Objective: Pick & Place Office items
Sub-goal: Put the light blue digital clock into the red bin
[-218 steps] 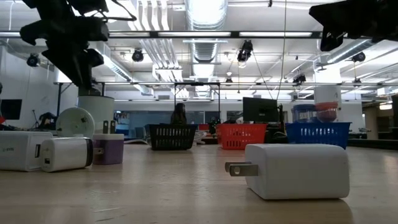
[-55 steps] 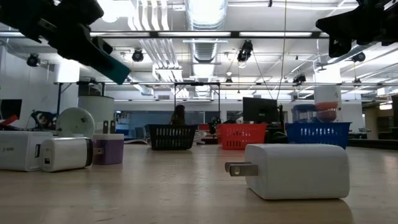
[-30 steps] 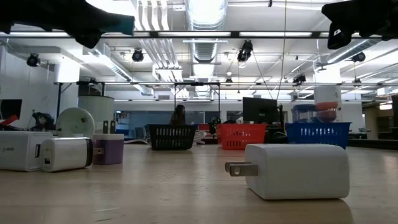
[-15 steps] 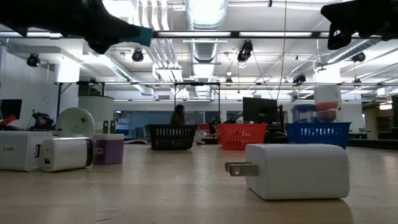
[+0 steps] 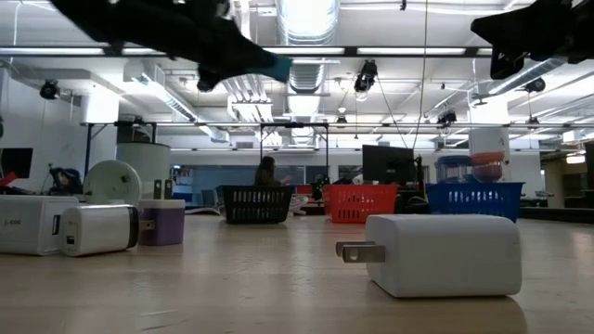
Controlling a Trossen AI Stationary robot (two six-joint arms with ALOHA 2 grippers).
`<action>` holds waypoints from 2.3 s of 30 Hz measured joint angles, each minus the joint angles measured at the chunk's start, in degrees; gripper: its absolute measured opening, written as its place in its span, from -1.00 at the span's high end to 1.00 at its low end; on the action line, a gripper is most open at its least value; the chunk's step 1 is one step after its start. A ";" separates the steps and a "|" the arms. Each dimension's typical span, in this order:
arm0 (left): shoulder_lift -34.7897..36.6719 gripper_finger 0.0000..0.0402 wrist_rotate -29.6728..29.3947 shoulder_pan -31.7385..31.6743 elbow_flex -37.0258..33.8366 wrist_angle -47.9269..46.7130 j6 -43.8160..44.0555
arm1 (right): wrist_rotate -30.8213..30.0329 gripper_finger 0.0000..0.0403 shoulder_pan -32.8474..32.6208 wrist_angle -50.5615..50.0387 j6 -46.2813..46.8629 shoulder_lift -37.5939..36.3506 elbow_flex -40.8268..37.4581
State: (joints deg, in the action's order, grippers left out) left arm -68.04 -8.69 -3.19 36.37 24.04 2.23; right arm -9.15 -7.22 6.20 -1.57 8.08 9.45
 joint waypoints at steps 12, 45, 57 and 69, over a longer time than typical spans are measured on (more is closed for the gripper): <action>-20.17 0.71 9.13 -6.38 18.39 -6.26 -0.68 | 0.02 0.95 0.00 -0.01 0.07 0.31 0.00; -43.23 0.71 11.07 -11.92 41.89 -23.29 -4.10 | 0.07 0.95 0.00 -0.43 0.07 0.76 -0.02; -48.79 0.71 8.62 -12.80 47.95 -29.21 -6.09 | 0.04 0.95 -0.01 -0.42 -0.36 1.09 -0.02; -53.73 0.71 6.61 -14.06 52.20 -29.89 -6.68 | 0.04 0.95 0.00 -0.40 -0.75 1.09 -0.02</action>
State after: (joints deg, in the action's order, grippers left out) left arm -121.77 -2.09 -17.26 88.57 -5.85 -4.45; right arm -9.10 -7.22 5.81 -2.32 9.17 9.43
